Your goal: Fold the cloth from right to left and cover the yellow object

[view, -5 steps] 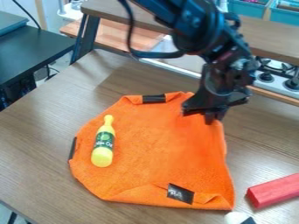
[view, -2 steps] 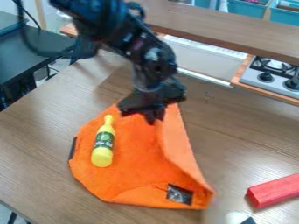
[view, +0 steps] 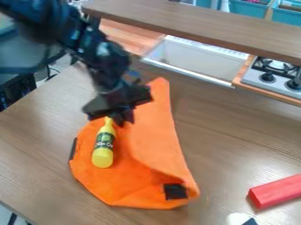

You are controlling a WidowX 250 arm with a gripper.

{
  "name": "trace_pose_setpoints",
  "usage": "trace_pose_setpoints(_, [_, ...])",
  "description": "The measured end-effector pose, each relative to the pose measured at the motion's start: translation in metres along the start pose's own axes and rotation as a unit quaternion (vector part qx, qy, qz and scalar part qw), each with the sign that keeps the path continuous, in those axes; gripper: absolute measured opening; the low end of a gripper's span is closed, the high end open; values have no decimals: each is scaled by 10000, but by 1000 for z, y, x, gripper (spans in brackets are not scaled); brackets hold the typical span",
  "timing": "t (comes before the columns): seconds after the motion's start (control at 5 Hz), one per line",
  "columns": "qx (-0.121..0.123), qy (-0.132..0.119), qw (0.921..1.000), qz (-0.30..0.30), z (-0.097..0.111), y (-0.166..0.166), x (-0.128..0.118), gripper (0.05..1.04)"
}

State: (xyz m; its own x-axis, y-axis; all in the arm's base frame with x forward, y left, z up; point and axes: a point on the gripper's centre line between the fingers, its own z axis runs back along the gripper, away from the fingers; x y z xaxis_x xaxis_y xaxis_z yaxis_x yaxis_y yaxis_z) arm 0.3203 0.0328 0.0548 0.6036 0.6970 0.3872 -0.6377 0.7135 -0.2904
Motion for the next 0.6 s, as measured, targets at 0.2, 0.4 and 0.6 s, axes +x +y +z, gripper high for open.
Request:
trace_pose_setpoints(0.2, [-121, 1, 9999, 66, 2, 25, 4, 68])
trace_pose_setpoints(0.4, [-205, 43, 9997, 131, 3, 42, 5, 68])
trace_pose_setpoints(0.6, [-288, -12, 9993, 231, 10, 52, 11, 68])
